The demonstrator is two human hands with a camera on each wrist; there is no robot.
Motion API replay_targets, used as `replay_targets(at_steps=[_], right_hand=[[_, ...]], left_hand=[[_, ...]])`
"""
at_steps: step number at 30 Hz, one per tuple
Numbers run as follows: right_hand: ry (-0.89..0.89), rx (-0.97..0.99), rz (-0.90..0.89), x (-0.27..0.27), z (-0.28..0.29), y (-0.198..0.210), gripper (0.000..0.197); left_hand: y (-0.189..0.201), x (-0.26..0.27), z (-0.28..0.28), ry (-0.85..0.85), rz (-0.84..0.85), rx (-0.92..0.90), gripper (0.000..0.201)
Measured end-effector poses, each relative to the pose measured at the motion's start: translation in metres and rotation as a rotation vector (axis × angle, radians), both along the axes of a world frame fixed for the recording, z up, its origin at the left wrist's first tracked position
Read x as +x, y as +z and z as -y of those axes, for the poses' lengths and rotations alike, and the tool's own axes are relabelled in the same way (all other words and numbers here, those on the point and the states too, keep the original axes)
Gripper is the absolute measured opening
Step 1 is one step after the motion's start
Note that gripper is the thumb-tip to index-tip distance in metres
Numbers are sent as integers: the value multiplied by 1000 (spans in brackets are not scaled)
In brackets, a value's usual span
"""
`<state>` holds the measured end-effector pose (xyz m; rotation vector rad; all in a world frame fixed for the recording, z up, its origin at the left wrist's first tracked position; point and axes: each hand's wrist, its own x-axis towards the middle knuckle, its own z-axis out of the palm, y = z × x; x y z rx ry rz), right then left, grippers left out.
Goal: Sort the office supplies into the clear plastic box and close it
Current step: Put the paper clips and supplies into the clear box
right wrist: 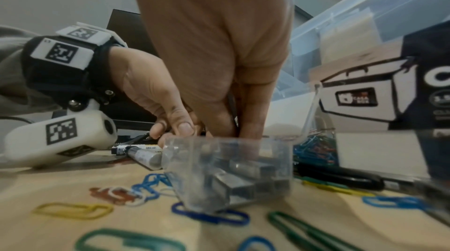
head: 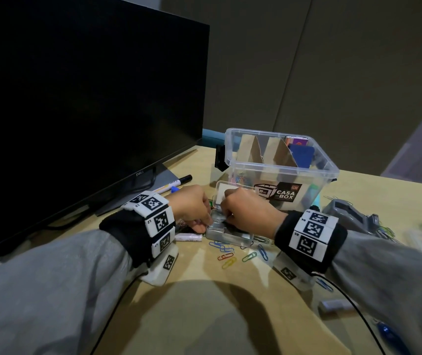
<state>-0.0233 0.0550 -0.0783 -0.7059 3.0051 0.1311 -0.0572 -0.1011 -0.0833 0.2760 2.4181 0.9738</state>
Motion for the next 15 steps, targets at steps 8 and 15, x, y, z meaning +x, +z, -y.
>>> replay_targets(at_steps=[8, 15], right_hand=[[29, 2, -75, 3, -2, 3, 20], [72, -41, -111, 8, -13, 6, 20]], left_hand=[[17, -8, 16, 95, -120, 5, 6], [25, -15, 44, -244, -369, -468, 16]])
